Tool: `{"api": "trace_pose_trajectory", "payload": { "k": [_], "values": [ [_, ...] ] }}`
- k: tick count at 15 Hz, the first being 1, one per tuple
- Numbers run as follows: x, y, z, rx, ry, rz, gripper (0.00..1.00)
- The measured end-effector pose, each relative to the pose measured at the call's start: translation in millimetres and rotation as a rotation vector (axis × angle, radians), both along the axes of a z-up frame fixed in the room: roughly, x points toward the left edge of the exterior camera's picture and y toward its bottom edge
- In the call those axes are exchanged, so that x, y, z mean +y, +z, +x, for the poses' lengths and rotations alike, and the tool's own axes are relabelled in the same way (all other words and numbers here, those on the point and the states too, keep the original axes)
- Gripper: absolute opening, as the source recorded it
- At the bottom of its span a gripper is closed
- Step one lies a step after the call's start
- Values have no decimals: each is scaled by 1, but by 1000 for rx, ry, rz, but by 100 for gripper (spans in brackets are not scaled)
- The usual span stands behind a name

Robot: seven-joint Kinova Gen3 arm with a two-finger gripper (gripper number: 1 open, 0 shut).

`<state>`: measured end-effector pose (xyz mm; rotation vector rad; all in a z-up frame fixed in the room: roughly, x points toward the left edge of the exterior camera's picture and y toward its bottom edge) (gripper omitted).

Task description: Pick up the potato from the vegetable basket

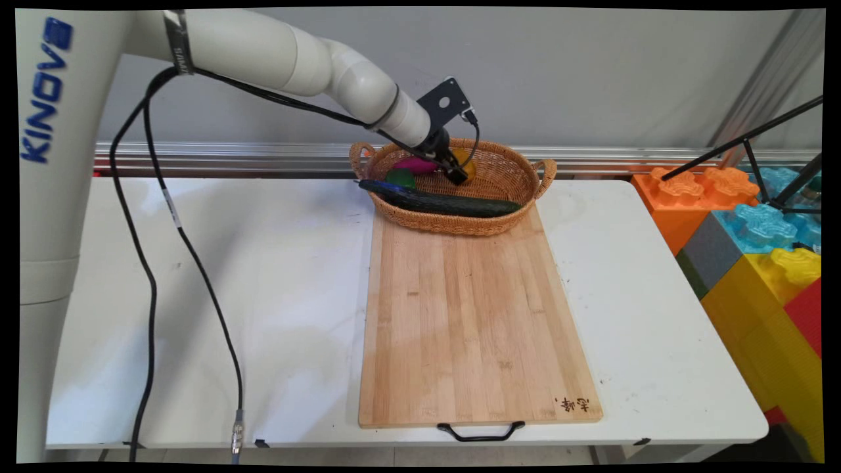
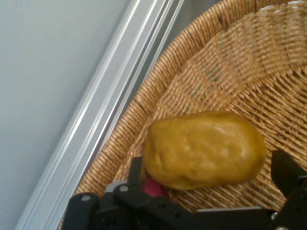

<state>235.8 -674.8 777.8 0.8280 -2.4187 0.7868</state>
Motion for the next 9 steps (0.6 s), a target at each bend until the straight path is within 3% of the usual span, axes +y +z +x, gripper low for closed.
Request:
{"api": "trace_pose_trajectory", "payload": {
  "k": [9],
  "values": [
    [-11,-14,-6,-8,15,-39,100]
  ]
}}
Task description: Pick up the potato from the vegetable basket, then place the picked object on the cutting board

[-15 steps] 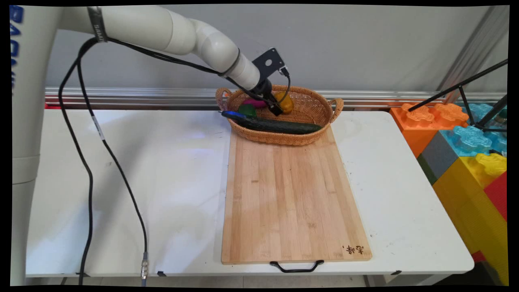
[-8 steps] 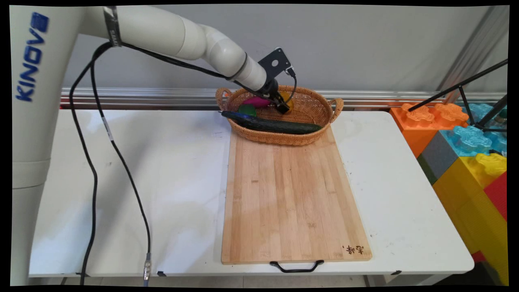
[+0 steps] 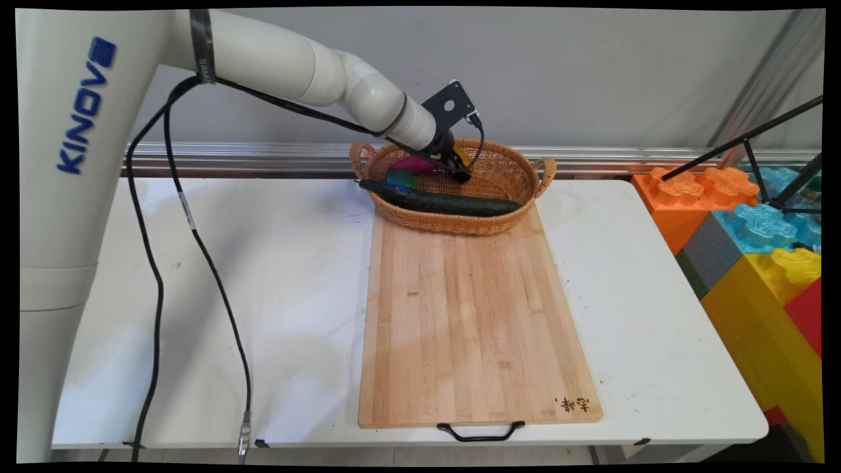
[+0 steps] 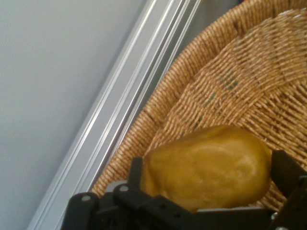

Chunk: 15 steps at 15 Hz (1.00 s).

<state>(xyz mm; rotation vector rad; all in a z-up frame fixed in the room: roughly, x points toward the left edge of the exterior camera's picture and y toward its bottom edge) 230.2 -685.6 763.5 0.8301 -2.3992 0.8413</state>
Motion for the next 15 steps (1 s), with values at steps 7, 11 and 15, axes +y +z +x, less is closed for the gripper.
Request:
{"api": "trace_pose_trajectory", "payload": {
  "k": [7,11,15],
  "values": [
    [-1,-12,0,6,15,3,100],
    [1,-18,1,10,19,10,100],
    [4,-19,2,9,11,8,0]
  ]
}}
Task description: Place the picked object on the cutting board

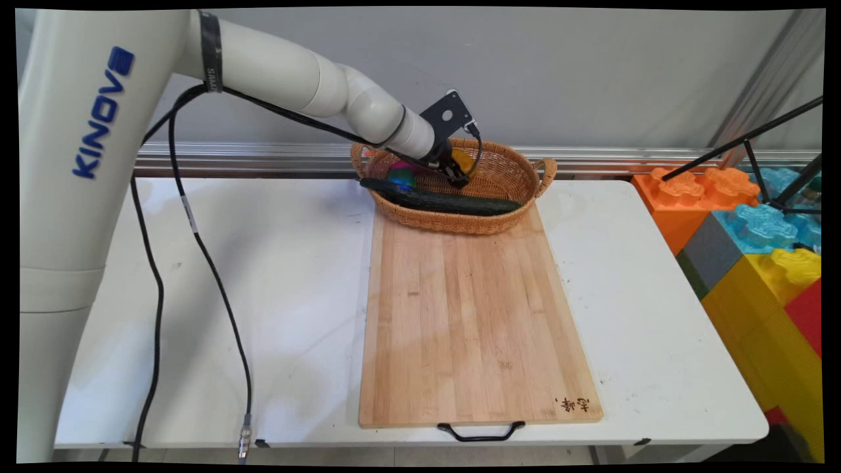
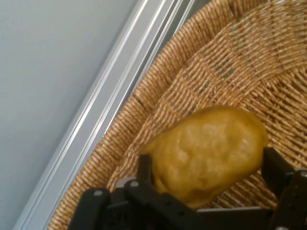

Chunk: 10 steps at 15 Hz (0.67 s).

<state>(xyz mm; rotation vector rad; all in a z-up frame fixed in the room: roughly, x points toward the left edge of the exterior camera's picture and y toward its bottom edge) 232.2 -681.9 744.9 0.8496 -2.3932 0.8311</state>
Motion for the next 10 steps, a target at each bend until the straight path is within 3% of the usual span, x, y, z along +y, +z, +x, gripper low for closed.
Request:
{"api": "trace_pose_trajectory", "payload": {
  "k": [6,10],
  "values": [
    [17,8,3,10,-19,9,0],
    [36,29,-1,29,-43,0,0]
  ]
}}
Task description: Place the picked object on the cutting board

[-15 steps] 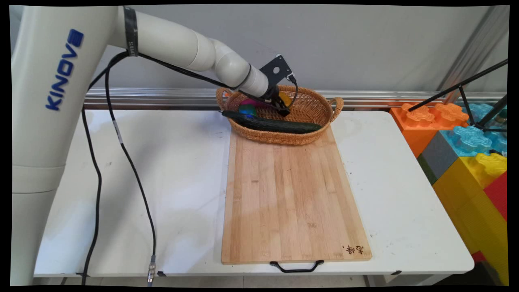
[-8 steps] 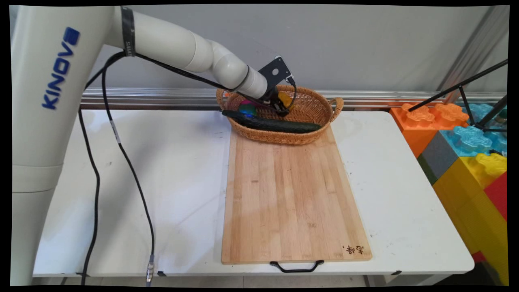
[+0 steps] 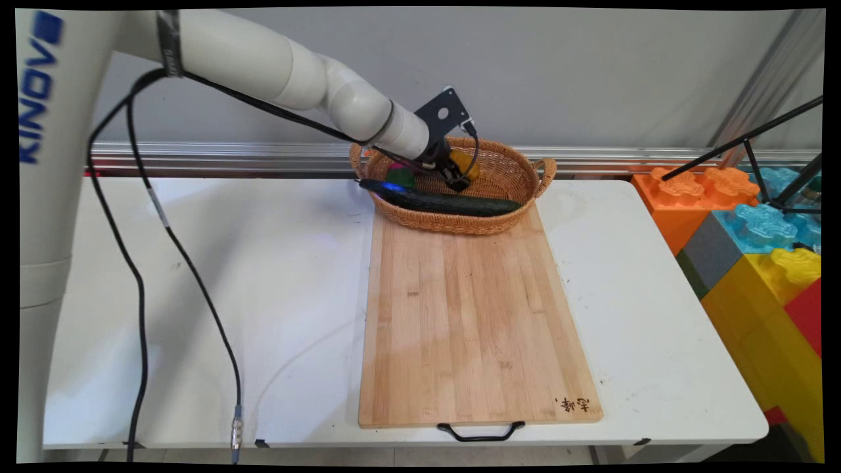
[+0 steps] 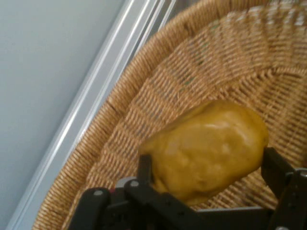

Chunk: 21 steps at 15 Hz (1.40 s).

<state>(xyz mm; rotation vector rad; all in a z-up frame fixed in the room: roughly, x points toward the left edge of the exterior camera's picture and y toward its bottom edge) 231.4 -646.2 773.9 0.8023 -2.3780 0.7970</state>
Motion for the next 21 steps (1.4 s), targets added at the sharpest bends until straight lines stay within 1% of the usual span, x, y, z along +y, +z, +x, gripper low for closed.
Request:
{"api": "trace_pose_trajectory", "payload": {
  "k": [5,7,9,13,17,21],
  "values": [
    [19,43,-6,20,-14,-48,0],
    [32,58,-9,18,-24,-39,0],
    [47,67,-13,17,-44,-3,0],
    [85,74,-29,32,-116,109,0],
    [108,64,-47,50,-193,193,0],
    [121,48,-63,50,-263,246,0]
  ]
}}
